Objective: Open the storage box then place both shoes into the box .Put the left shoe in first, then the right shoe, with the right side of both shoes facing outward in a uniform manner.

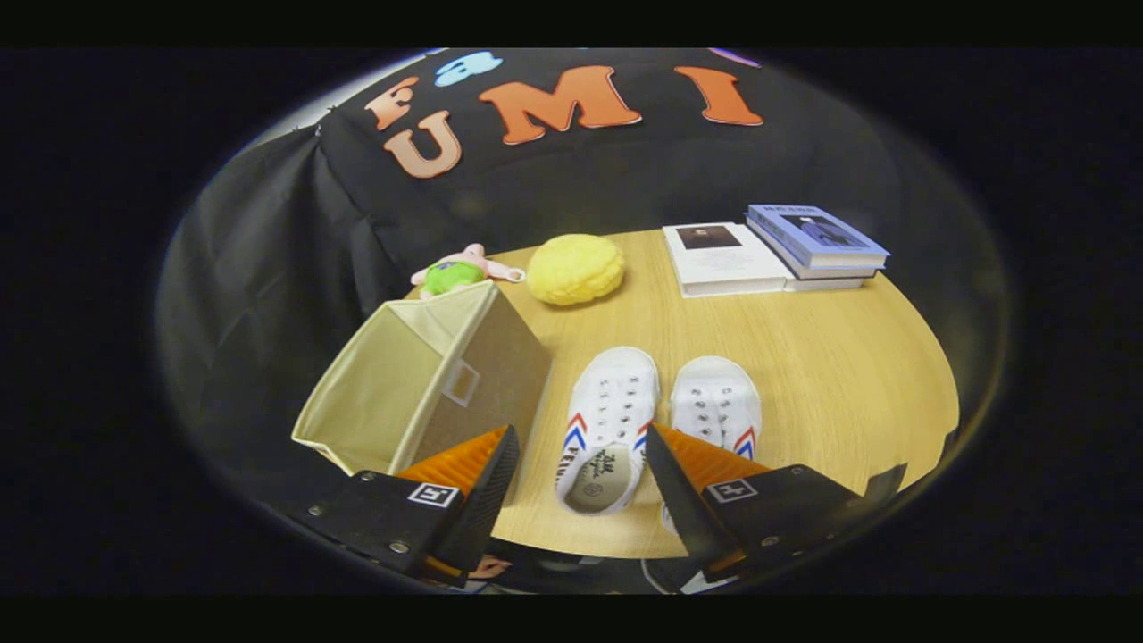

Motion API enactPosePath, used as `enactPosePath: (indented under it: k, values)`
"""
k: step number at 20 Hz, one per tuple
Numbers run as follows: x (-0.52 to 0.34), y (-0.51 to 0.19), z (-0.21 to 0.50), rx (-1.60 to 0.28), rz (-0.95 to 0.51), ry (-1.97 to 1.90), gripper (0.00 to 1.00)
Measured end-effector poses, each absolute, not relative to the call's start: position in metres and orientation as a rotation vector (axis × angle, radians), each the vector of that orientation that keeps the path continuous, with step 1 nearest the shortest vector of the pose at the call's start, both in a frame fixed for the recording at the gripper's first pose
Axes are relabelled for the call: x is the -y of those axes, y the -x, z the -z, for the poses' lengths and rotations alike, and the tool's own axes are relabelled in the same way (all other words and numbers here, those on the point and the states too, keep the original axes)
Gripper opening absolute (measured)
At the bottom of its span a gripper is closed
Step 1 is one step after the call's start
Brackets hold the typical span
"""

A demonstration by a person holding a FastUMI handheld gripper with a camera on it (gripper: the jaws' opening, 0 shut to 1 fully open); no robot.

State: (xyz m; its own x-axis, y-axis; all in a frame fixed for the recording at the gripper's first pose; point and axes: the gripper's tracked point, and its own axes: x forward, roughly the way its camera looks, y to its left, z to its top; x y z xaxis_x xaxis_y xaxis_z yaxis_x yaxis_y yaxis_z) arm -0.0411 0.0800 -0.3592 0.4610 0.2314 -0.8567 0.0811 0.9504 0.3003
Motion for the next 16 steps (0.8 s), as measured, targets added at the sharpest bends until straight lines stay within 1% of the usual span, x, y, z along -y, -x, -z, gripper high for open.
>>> enactPosePath:
  k: [5, 6, 8, 9, 11, 12, 15, 16]
  values:
    - [-0.078, 0.056, 0.399, -1.189, -0.082, -0.311, 0.71]
    - [-0.081, 0.057, 0.405, -1.199, -0.091, -0.307, 0.66]
    - [-0.082, 0.057, 0.416, -1.221, -0.088, -0.282, 0.61]
    - [-0.079, 0.059, 0.421, -1.236, -0.074, -0.263, 0.57]
    - [-0.078, 0.063, 0.432, -1.275, -0.063, -0.240, 0.52]
    - [-0.085, 0.065, 0.437, -1.300, -0.081, -0.267, 0.49]
    - [-0.092, 0.065, 0.448, -1.336, -0.078, -0.332, 0.47]
    - [-0.091, 0.066, 0.451, -1.343, -0.074, -0.338, 0.43]
